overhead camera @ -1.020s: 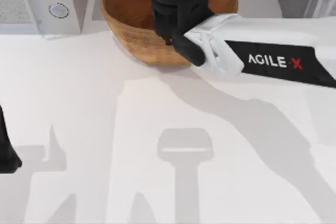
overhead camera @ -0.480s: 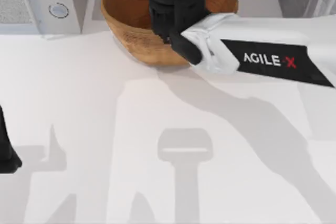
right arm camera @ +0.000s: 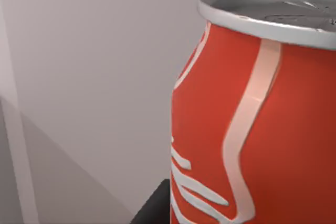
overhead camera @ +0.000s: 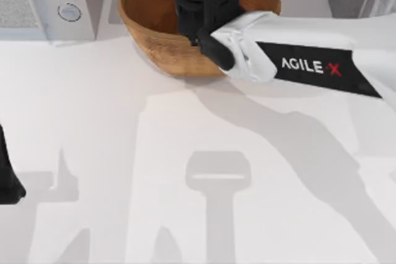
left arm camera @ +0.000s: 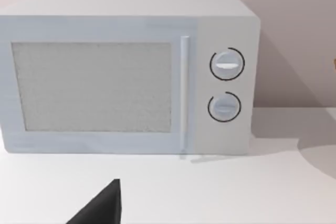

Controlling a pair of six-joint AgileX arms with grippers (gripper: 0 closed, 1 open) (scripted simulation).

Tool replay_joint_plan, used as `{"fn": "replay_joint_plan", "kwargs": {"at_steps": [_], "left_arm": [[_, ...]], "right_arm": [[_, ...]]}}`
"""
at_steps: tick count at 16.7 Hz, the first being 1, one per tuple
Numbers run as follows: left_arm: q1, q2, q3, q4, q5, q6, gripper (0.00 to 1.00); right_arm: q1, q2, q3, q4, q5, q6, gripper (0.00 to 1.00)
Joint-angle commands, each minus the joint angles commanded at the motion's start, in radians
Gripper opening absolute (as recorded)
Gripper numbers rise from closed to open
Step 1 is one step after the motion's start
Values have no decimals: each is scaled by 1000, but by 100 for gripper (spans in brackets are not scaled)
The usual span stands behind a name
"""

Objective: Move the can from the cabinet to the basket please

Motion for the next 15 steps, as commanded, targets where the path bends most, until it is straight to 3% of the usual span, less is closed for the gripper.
{"fn": "replay_joint_plan", "kwargs": {"at_steps": [1, 14, 15], "left_arm": [[0, 0, 0, 0, 0, 0, 100], [0, 0, 0, 0, 0, 0, 100], [0, 0, 0, 0, 0, 0, 100]], "right_arm": [[0, 0, 0, 0, 0, 0, 0], [0, 0, 0, 0, 0, 0, 98], [0, 0, 0, 0, 0, 0, 100]]}}
